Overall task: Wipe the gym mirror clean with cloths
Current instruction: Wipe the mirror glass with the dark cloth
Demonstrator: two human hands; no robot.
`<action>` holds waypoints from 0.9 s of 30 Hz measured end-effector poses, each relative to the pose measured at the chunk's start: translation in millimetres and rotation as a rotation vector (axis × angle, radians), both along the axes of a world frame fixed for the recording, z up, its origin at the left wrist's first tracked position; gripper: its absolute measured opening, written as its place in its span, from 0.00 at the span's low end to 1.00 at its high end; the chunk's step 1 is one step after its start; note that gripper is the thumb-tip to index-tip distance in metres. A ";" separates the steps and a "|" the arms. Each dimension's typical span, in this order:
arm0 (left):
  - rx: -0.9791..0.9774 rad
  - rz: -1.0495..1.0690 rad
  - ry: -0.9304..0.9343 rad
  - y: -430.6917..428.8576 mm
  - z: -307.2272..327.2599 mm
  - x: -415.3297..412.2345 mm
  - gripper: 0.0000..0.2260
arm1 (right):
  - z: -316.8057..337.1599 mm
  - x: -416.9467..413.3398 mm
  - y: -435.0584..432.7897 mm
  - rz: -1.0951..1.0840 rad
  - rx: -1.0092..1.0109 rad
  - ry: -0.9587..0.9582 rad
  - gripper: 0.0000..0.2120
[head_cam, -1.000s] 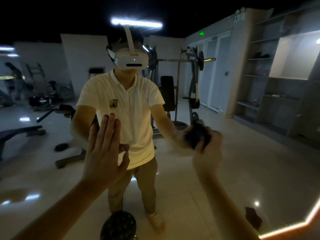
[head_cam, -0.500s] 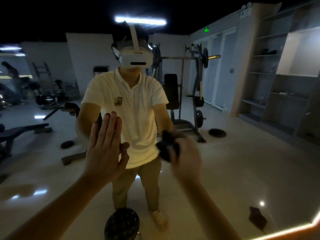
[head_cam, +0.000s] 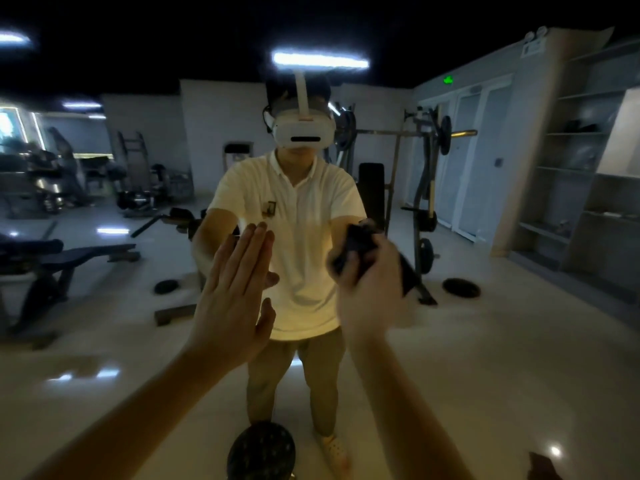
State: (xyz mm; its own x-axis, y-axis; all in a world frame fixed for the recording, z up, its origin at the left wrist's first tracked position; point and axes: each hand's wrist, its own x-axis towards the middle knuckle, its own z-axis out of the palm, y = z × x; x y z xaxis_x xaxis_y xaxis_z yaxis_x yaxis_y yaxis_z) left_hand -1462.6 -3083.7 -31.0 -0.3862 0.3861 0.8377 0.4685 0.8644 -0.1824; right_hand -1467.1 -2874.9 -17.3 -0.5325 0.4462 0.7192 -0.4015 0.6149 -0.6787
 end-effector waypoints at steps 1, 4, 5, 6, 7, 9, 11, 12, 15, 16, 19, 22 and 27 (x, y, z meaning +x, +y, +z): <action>0.019 0.002 0.005 -4.1 -1.3 0.5 0.40 | -7.2 2.8 -25.0 0.013 0.119 0.051 0.16; 0.059 -0.005 0.014 -13.6 -10.7 -0.3 0.38 | -50.4 3.6 -70.9 0.177 0.620 0.125 0.12; 0.065 0.002 0.007 -17.4 -15.0 -0.8 0.37 | -68.0 0.6 -67.5 0.215 0.765 0.111 0.11; 0.068 0.012 -0.008 -21.4 -19.6 -1.0 0.37 | -80.9 0.7 -54.4 0.228 0.859 0.082 0.11; 0.068 0.017 -0.026 -25.9 -24.5 -1.0 0.38 | -89.7 1.6 -34.7 0.215 0.873 0.039 0.10; 0.046 0.022 -0.048 -33.9 -34.7 -1.9 0.38 | -97.6 4.5 12.5 0.128 0.729 -0.043 0.09; -0.007 0.038 -0.073 -38.5 -42.4 -3.8 0.38 | -88.2 7.8 54.4 -0.066 0.485 -0.053 0.12; -0.025 0.049 -0.089 -39.3 -44.7 -5.3 0.39 | -77.9 8.4 68.6 -0.150 0.326 -0.067 0.15; -0.047 0.065 -0.123 -38.5 -46.5 -7.6 0.42 | -58.4 1.1 67.3 -0.299 0.030 -0.072 0.17; -0.044 0.058 -0.129 -38.9 -46.3 -7.3 0.43 | -59.6 0.8 52.4 -0.307 0.038 -0.032 0.17; -0.032 0.024 -0.155 -43.8 -42.7 -3.6 0.44 | -82.7 0.8 -16.8 -0.182 0.299 0.044 0.14; -0.055 -0.033 -0.159 -49.4 -39.2 -0.2 0.29 | -112.4 2.8 -82.8 0.123 0.626 -0.045 0.09; -0.048 -0.088 -0.143 -47.6 -48.8 2.9 0.34 | -144.0 13.5 -62.4 0.165 0.835 -0.109 0.10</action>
